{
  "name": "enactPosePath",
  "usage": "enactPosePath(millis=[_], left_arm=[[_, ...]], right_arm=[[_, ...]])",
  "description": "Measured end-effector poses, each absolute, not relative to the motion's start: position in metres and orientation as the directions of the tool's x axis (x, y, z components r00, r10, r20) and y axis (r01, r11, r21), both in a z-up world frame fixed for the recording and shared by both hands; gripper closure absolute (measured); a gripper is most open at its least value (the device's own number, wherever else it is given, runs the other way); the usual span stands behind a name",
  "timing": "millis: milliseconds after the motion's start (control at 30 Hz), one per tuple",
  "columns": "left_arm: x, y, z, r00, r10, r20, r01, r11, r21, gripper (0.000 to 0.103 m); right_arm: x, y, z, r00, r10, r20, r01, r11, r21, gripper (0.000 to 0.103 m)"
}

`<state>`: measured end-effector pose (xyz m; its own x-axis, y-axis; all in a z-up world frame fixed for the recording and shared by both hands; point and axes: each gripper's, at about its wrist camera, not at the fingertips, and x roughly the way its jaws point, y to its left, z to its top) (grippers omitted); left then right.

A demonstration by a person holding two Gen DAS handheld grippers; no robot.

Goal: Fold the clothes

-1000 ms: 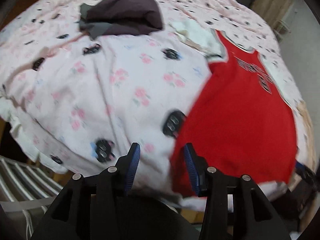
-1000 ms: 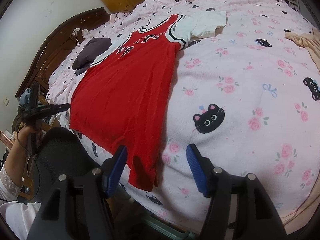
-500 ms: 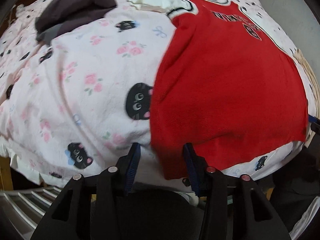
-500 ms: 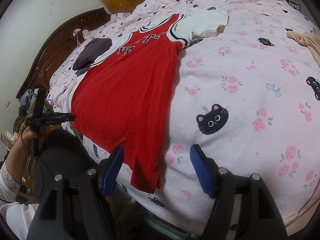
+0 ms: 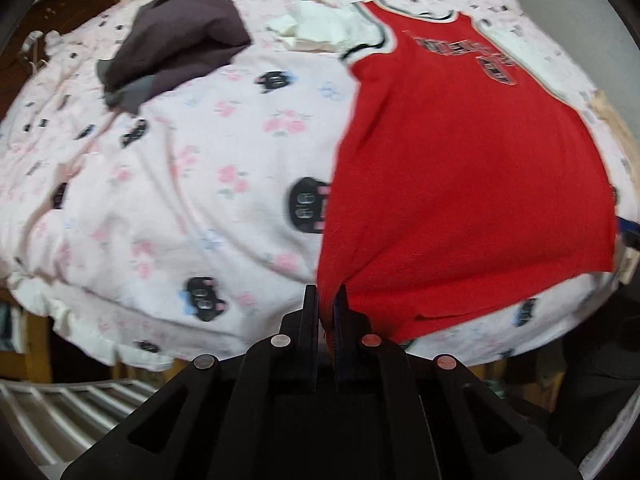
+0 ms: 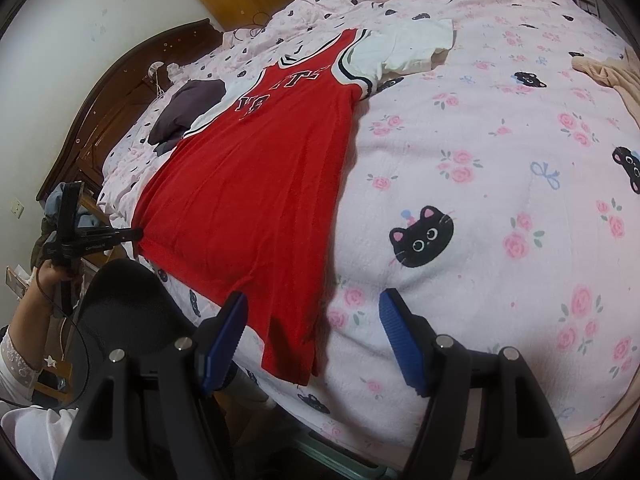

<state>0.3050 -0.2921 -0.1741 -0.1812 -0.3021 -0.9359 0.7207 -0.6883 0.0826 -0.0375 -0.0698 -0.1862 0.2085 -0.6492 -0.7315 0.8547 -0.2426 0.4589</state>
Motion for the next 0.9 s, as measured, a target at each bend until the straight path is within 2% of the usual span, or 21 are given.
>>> enactPosePath(millis=[100, 200, 433, 467, 533, 567, 600, 733, 900], left_arm=[[0.305, -0.300, -0.191, -0.115, -0.290, -0.950, 0.735, -0.668, 0.115, 0.100], [0.308, -0.303, -0.198, -0.135, -0.268, -0.954, 0.746, -0.662, 0.080, 0.100], [0.318, -0.305, -0.171, -0.241, -0.334, -0.911, 0.784, -0.621, 0.020, 0.100], [0.318, -0.304, -0.163, -0.272, -0.347, -0.898, 0.785, -0.620, 0.001, 0.098], [0.316, -0.304, -0.149, -0.321, -0.364, -0.874, 0.785, -0.618, -0.031, 0.087], [0.314, -0.305, -0.141, -0.344, -0.375, -0.861, 0.784, -0.619, -0.043, 0.075], [0.314, -0.307, -0.131, -0.372, -0.381, -0.847, 0.776, -0.629, -0.057, 0.072], [0.290, -0.326, -0.115, -0.449, -0.361, -0.817, 0.750, -0.649, -0.125, 0.072], [0.268, -0.373, -0.127, -0.485, -0.335, -0.808, 0.773, -0.597, -0.216, 0.072]], right_arm=[[-0.039, -0.069, -0.184, 0.213, -0.653, -0.727, 0.850, -0.243, 0.468, 0.033], [-0.036, -0.068, -0.182, 0.213, -0.654, -0.726, 0.855, -0.234, 0.463, 0.033], [-0.029, -0.072, -0.182, 0.244, -0.642, -0.727, 0.860, -0.203, 0.468, 0.033], [-0.028, -0.073, -0.182, 0.243, -0.641, -0.728, 0.863, -0.199, 0.464, 0.033], [-0.025, -0.075, -0.180, 0.240, -0.639, -0.731, 0.869, -0.193, 0.455, 0.033], [-0.024, -0.076, -0.180, 0.235, -0.638, -0.733, 0.872, -0.195, 0.449, 0.033], [-0.024, -0.076, -0.179, 0.230, -0.638, -0.735, 0.874, -0.196, 0.444, 0.033], [-0.026, -0.076, -0.168, 0.199, -0.650, -0.733, 0.883, -0.206, 0.422, 0.033], [-0.021, -0.086, -0.140, 0.176, -0.668, -0.723, 0.905, -0.179, 0.386, 0.033]])
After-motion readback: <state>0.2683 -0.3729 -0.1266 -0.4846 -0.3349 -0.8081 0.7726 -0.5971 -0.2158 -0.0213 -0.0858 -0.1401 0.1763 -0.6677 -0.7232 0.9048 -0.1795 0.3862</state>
